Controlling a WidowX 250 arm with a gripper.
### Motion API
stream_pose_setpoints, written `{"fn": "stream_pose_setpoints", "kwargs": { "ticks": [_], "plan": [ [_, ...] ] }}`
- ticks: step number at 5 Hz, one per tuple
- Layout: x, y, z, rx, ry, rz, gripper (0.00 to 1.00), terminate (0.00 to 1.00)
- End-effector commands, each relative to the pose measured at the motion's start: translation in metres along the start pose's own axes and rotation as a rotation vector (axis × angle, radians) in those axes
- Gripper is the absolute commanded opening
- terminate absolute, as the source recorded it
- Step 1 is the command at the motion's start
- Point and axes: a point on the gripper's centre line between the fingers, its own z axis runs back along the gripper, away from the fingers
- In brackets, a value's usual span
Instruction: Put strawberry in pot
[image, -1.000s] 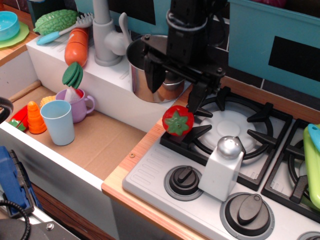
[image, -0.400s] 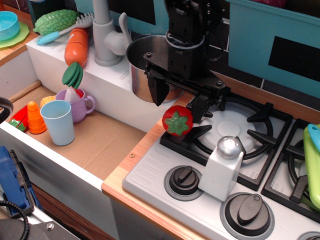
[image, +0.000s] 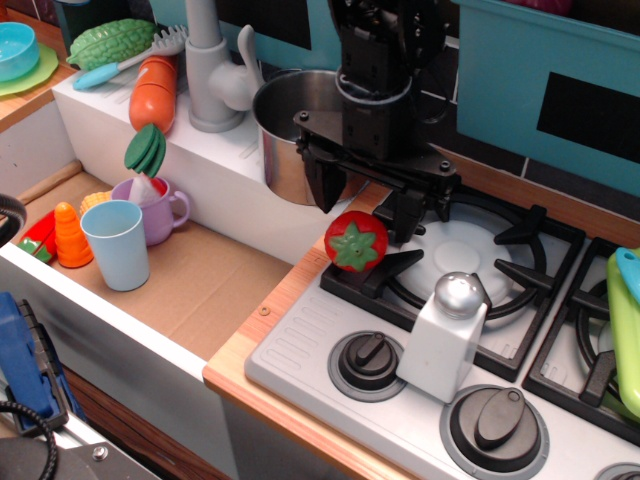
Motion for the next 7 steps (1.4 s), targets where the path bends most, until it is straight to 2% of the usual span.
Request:
{"fn": "stream_pose_setpoints", "kwargs": {
  "ticks": [1,3,4,5,6,7],
  "plan": [
    [-0.001,-0.003,0.001,-0.008,-0.032,0.003,1.00,0.00],
    [-0.009,-0.002,-0.007,-0.018,-0.044,0.012,1.00,0.00],
    [-0.013,-0.003,-0.012,-0.022,-0.042,0.042,0.00,0.00],
    [-0.012,-0.003,-0.011,-0.019,-0.039,0.041,0.00,0.00],
    [-0.008,0.000,0.011,0.033,-0.011,0.016,0.00,0.00],
    [-0.001,0.008,0.038,0.133,0.001,-0.027,0.00,0.00]
  ]
}}
